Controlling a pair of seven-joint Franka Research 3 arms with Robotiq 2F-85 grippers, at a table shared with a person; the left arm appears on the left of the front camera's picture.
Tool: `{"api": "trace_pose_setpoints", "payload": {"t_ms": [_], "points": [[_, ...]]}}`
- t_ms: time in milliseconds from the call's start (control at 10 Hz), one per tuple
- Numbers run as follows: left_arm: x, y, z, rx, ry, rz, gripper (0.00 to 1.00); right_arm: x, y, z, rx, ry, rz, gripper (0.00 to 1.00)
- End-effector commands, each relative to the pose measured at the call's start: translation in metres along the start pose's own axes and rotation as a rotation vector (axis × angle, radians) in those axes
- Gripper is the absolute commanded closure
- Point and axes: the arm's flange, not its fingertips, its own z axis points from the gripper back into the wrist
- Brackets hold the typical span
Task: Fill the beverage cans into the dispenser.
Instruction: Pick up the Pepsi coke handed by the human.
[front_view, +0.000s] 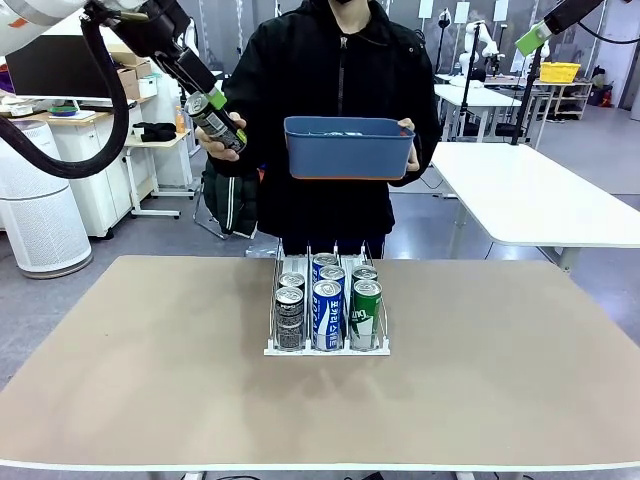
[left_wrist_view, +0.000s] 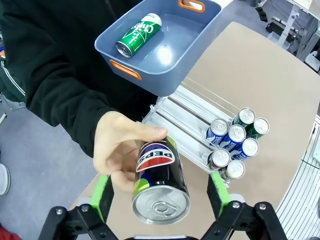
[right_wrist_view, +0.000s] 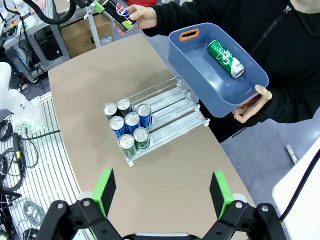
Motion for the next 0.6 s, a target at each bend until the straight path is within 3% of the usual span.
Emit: {"api": "trace_pose_setpoints", "payload": {"t_ms": [0,500], "points": [[-0.0113,-0.0064,-0.0054,0.021,-0.028,-0.001,0.0,0.0001,0.0,-0.0009,0.009,-0.006,-0.002,0.0],[-0.0209,-0.0123,-0.0057,0.041,-0.009,-0.007,0.0,0.0001,0.0,-0.0009,0.009,-0.006,-0.002,0.0]]}}
